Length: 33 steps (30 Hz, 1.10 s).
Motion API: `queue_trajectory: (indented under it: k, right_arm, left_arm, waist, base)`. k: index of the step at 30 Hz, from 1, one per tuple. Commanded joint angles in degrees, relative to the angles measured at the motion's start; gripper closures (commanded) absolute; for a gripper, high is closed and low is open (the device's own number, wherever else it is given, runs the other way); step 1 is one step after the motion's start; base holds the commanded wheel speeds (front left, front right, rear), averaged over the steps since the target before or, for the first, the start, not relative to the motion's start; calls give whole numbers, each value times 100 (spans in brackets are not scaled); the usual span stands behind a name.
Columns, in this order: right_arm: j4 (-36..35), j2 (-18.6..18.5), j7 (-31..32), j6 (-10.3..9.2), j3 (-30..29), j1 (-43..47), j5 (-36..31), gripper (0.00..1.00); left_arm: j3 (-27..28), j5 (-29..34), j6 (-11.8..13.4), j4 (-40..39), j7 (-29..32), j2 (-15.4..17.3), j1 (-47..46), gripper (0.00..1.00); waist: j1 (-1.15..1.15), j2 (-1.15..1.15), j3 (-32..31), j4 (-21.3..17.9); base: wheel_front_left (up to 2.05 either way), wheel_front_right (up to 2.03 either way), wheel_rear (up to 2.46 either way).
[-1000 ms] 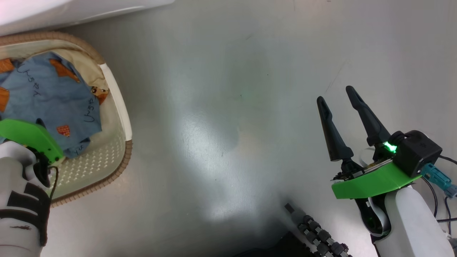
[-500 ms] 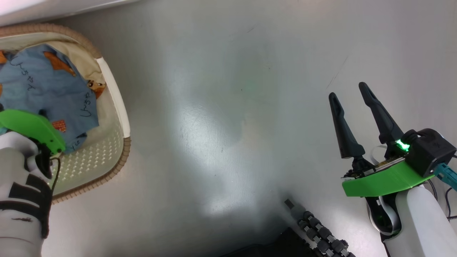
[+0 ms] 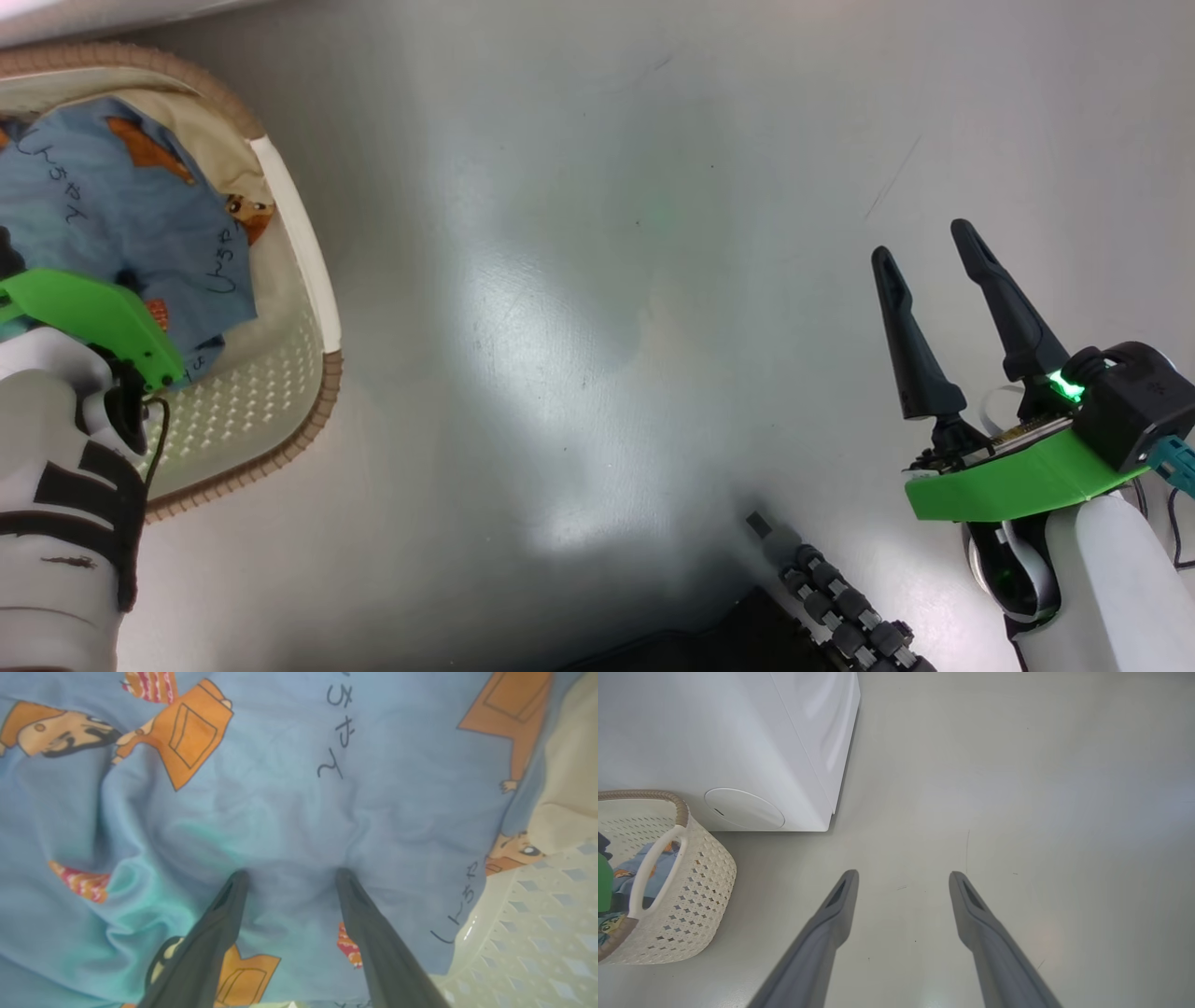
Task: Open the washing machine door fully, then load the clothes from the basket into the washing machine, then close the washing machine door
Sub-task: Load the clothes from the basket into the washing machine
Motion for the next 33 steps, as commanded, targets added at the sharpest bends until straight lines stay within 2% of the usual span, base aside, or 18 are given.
queue_trajectory:
  k: [1, 7, 9, 11, 15, 19, 24, 28, 32, 33]
  right_arm:
    - [-118, -107, -27, 9, 48, 339, -73, 0]
    - [-177, -138, -27, 9, -21, 384, -90, 0]
    - [-188, -140, -27, 9, -28, 387, -96, 0]
    - [-200, -144, -27, 9, -34, 389, -102, 0]
    - [-232, -165, -27, 9, -48, 409, -116, 0]
    - [-260, -191, -27, 9, -92, 455, -127, 0]
    - [-302, -217, -27, 9, -156, 528, -141, 0]
    - [-322, -224, -27, 9, -181, 554, -154, 0]
    - [-345, -237, -27, 9, -194, 576, -157, 0]
    - [-348, -239, -27, 9, -199, 580, -159, 0]
  left_arm:
    - [63, -60, 29, -16, 29, 184, 142, 0]
    - [-1, -70, 34, -14, 26, 147, 95, 0]
    - [-17, -79, 26, -14, 17, 142, 94, 3]
    - [-37, -83, 27, -13, 5, 134, 94, 24]
    - [-73, -93, 32, -13, -7, 124, 85, 41]
    - [-104, -110, 34, -12, -9, 109, 76, 50]
    - [-138, -137, 35, -12, -15, 75, 34, 52]
    - [-175, -149, 29, -12, -44, 46, -2, 58]
    - [-215, -156, 29, -11, -57, 30, -7, 73]
    - [-227, -157, 27, -11, -60, 27, -9, 80]
  waist:
    - [0, 0, 4, 5]
    - [0, 0, 35, 40]
    - [0, 0, 42, 47]
    - [0, 0, 50, 56]
    - [0, 0, 74, 71]
    - [0, 0, 85, 93]
    - [0, 0, 114, 133]
    - [0, 0, 142, 167]
    - [0, 0, 156, 184]
    - [0, 0, 160, 188]
  base:
    - [0, 0, 0]
    - [0, 0, 0]
    - [0, 0, 0]
    - [0, 0, 0]
    - [0, 0, 0]
    - [0, 0, 0]
    - [0, 0, 0]
    - [0, 0, 0]
    - [0, 0, 0]
    - [0, 0, 0]
